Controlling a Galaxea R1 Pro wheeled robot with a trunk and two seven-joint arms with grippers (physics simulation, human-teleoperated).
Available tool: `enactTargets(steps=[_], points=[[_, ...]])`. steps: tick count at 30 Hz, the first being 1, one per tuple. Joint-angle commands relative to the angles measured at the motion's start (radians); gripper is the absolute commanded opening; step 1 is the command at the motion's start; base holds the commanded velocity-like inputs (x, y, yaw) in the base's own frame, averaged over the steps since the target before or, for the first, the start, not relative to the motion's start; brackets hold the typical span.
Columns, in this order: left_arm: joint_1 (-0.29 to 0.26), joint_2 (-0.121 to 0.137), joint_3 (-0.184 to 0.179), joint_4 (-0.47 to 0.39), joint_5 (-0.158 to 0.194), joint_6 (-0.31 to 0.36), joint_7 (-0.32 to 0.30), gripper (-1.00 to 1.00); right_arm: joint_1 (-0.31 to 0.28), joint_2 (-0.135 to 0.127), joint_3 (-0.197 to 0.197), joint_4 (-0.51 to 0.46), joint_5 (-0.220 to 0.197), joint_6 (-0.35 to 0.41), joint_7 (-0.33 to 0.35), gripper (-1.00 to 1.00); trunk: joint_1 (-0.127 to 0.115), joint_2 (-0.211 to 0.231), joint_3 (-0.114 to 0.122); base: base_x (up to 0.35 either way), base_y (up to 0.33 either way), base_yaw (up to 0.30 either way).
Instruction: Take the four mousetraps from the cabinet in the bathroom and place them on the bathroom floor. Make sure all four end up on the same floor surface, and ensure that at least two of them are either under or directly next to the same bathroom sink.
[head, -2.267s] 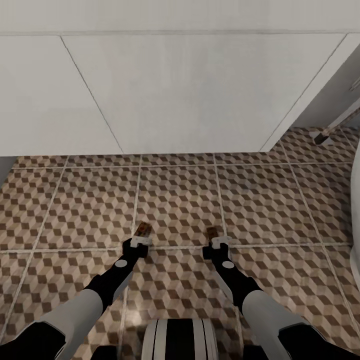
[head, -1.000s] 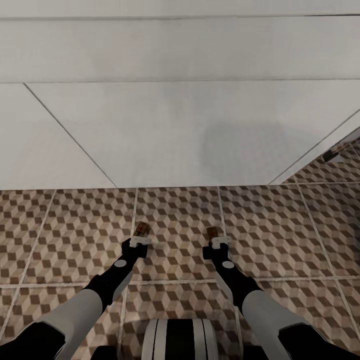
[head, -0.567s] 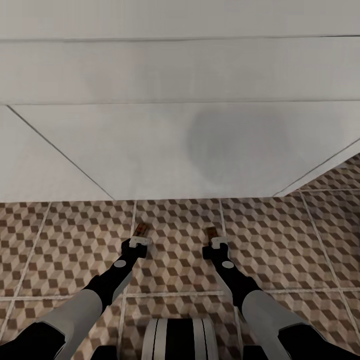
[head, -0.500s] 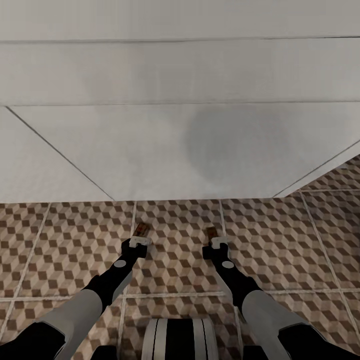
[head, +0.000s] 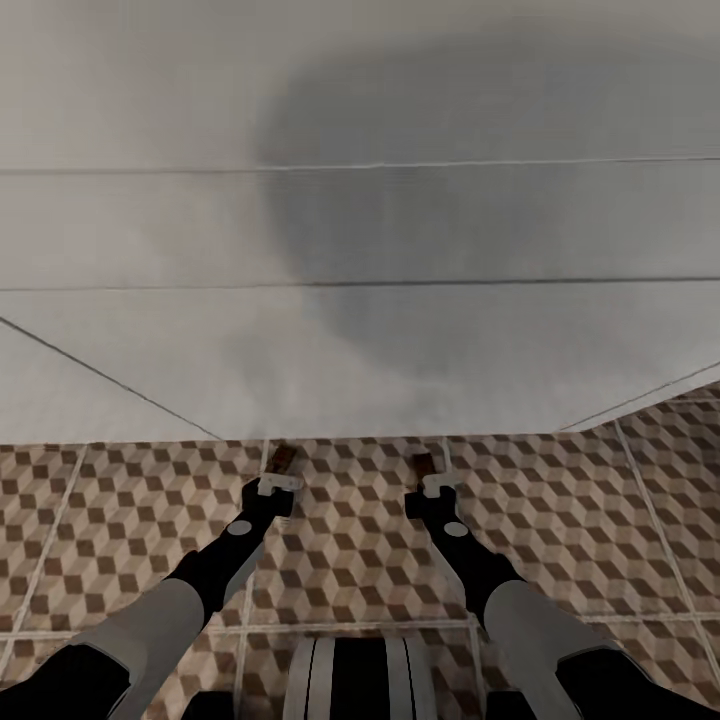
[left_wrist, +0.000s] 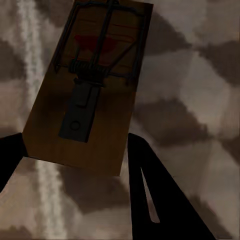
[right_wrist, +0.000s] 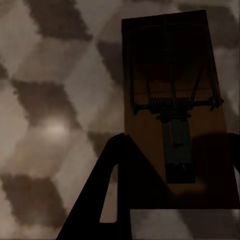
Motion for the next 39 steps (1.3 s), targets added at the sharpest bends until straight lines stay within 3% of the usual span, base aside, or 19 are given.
enactTargets(steps=[1, 32, 39], points=[[-0.001, 0.001, -0.008, 0.001, 0.006, -0.004, 0.005, -1.0, -0.001, -0.001, 0.008, 0.001, -0.002, -0.002, -0.009, -1.0, 0.0, 0.0, -0.001, 0.32, 0.0, 0.0], [-0.001, 0.002, -0.013, 0.006, 0.008, -0.014, 0.005, -1.0, -0.014, 0.004, 0.008, 0.008, -0.002, -0.002, -0.01, -1.0, 0.0, 0.0, -0.001, 0.031, 0.0, 0.0], [-0.002, 0.002, -0.009, 0.07, 0.009, -0.05, 0.004, -1.0, -0.033, 0.019, 0.009, 0.02, 0.009, -0.007, -0.01, -1.0, 0.0, 0.0, -0.001, 0.0, 0.0, 0.0]])
